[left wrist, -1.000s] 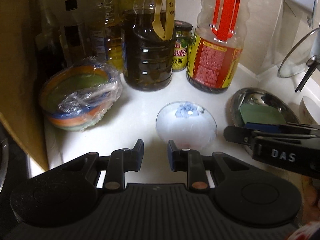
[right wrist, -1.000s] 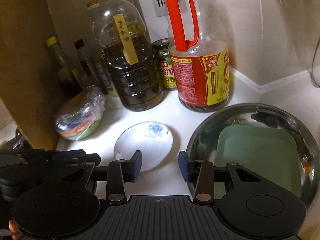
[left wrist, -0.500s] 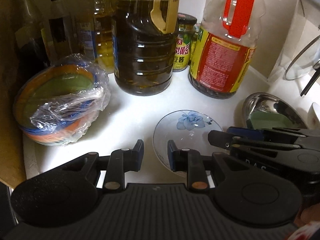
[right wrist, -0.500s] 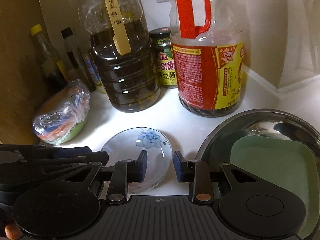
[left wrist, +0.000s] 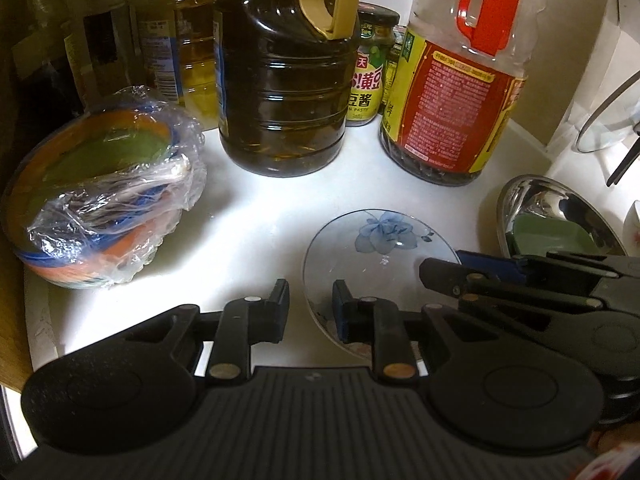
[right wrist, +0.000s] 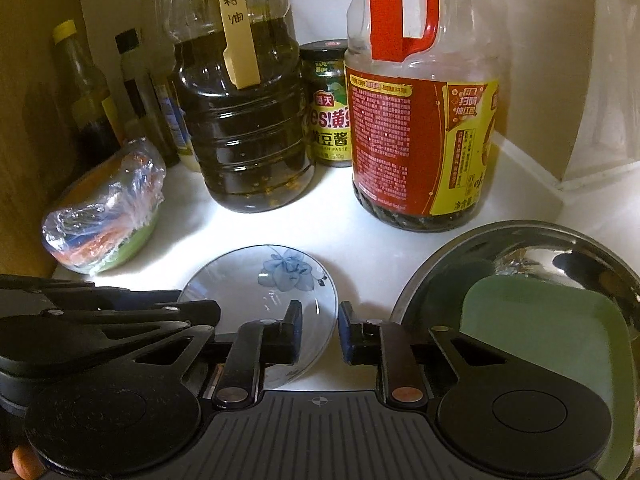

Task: Organize plates and bowls
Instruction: 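Close the left gripper on the rim of the saucer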

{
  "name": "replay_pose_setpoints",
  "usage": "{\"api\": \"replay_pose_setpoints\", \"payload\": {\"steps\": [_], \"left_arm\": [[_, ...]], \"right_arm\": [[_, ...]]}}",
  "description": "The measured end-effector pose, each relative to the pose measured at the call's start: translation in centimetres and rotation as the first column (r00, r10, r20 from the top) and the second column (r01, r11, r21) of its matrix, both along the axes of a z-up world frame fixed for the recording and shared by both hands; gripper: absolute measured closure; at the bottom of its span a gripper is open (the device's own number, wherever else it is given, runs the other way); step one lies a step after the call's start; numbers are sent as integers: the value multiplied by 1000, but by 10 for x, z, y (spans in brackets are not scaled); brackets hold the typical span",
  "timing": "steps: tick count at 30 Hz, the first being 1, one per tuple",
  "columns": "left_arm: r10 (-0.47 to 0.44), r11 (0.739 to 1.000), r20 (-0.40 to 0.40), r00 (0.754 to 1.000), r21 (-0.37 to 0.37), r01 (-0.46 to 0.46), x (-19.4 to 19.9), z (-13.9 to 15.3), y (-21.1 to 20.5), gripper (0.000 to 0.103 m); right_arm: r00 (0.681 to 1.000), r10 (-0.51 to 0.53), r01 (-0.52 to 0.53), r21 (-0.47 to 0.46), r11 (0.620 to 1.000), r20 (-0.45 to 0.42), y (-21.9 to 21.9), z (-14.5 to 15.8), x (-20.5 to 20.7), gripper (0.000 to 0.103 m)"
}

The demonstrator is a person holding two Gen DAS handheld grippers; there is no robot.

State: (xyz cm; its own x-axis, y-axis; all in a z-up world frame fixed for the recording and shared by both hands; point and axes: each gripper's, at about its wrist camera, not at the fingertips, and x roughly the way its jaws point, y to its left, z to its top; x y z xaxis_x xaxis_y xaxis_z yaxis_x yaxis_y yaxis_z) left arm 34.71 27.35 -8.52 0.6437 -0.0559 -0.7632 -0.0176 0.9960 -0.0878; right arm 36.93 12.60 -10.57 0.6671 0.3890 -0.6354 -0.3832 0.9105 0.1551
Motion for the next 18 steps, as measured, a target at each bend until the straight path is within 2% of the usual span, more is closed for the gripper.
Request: {"api": "replay_pose_setpoints", "payload": {"steps": [6, 18], "left_arm": [[-2, 1000, 11, 1000, 8, 2, -3, 0, 0, 89], [16, 1000, 0, 1000, 2, -16, -16, 7, 2, 90]], "right_arm": [[1000, 1, -1, 12, 1000, -15, -2, -2, 1, 93], [1000, 4, -3, 62, 998, -23, -5, 6, -8, 96]]}}
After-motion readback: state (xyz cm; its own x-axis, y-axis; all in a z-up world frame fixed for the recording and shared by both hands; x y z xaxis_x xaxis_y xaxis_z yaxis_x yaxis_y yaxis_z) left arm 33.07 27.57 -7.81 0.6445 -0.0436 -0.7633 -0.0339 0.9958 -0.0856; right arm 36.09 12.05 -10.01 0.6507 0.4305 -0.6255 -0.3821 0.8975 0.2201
